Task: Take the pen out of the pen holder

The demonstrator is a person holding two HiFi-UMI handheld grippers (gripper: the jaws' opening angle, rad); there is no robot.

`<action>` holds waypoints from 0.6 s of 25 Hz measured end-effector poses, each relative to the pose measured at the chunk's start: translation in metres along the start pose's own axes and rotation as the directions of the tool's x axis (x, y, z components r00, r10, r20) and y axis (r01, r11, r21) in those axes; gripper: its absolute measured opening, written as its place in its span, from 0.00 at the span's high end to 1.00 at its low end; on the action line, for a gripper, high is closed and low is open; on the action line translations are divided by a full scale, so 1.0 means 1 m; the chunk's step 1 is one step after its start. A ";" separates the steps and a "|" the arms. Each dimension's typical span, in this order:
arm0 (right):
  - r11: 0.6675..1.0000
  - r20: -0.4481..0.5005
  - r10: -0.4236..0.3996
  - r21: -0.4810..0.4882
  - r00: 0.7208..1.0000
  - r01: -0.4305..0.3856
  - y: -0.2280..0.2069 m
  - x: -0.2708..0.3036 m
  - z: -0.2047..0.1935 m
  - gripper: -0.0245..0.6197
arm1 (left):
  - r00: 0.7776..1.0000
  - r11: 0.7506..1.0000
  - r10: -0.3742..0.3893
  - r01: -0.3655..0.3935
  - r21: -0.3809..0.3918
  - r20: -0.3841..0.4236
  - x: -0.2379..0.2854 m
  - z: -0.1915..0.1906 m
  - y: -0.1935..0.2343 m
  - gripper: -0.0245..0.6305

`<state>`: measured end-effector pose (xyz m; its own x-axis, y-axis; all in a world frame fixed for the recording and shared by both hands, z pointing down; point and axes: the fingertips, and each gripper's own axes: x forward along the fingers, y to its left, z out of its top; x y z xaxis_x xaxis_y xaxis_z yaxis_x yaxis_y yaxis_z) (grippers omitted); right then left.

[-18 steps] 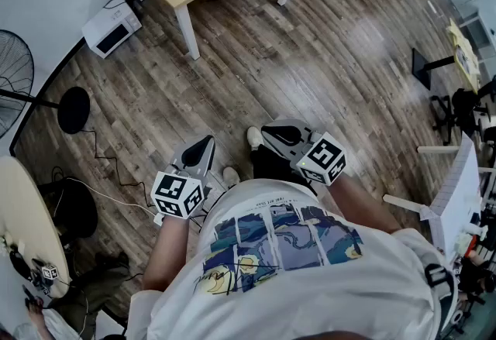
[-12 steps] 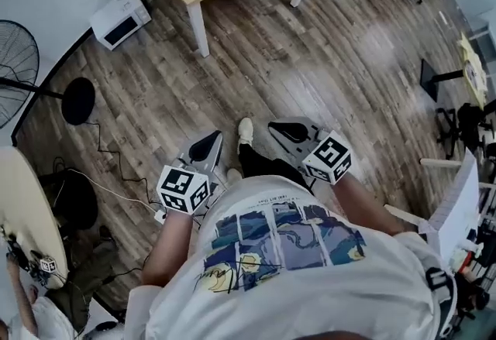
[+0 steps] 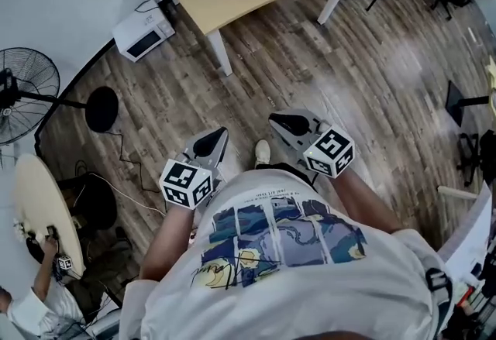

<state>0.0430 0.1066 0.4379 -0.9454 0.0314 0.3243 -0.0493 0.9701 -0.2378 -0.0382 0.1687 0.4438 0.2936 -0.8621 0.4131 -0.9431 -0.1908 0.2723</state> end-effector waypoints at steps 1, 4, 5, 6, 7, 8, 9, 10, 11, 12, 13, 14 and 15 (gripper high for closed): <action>1.000 0.001 0.004 0.002 1.000 -0.004 -0.010 0.001 0.000 0.94 | 1.000 1.000 -0.005 0.005 0.008 0.007 0.012 0.010 0.002 0.96; 1.000 -0.008 -0.020 0.013 1.000 0.020 -0.042 0.000 -0.003 0.88 | 0.999 0.999 -0.034 0.033 0.021 0.020 0.047 0.034 0.004 0.96; 0.999 -0.009 -0.034 0.023 0.999 0.034 -0.050 -0.001 -0.004 0.88 | 0.999 0.999 -0.045 0.044 0.024 0.017 0.057 0.039 0.004 0.96; 0.998 -0.007 -0.047 0.036 0.999 0.047 -0.057 -0.003 -0.005 0.88 | 0.998 0.998 -0.056 0.056 0.028 0.011 0.065 0.043 0.004 0.96; 0.997 -0.004 -0.059 0.049 0.998 0.059 -0.062 -0.004 -0.006 0.88 | 0.998 0.997 -0.068 0.068 0.034 0.004 0.072 0.046 0.005 0.96; 0.996 -0.002 -0.070 0.059 0.998 0.070 -0.068 -0.005 -0.008 0.88 | 0.997 0.996 -0.078 0.078 0.041 -0.001 0.080 0.049 0.006 0.96; 0.994 -0.002 -0.080 0.068 0.997 0.080 -0.075 -0.006 -0.010 0.88 | 0.996 0.995 -0.085 0.085 0.047 -0.006 0.088 0.051 0.010 0.96; 0.993 -0.004 -0.092 0.078 0.996 0.092 -0.083 -0.006 -0.011 0.89 | 0.996 0.995 -0.090 0.090 0.051 -0.010 0.096 0.054 0.014 0.96; 0.990 -0.007 -0.105 0.089 0.994 0.105 -0.091 -0.006 -0.012 0.89 | 0.996 0.994 -0.093 0.094 0.052 -0.014 0.104 0.058 0.019 0.96; 0.988 -0.009 -0.119 0.098 0.993 0.120 -0.099 -0.007 -0.012 0.89 | 0.995 0.994 -0.095 0.096 0.054 -0.017 0.112 0.062 0.025 0.95; 0.985 -0.011 -0.135 0.106 0.991 0.136 -0.107 -0.007 -0.011 0.90 | 0.995 0.994 -0.094 0.095 0.059 -0.020 0.121 0.067 0.032 0.95; 0.982 -0.012 -0.153 0.111 0.988 0.153 -0.116 -0.008 -0.010 0.90 | 0.996 0.993 -0.091 0.092 0.067 -0.022 0.130 0.072 0.041 0.95; 0.978 -0.013 -0.172 0.115 0.985 0.172 -0.126 -0.008 -0.008 0.90 | 0.996 0.993 -0.089 0.090 0.077 -0.023 0.141 0.078 0.050 0.95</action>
<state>0.0593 -0.0134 0.4726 -0.9185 -0.1328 0.3723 -0.2484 0.9267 -0.2822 -0.0564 0.0008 0.4479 0.3795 -0.8307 0.4072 -0.9220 -0.3032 0.2408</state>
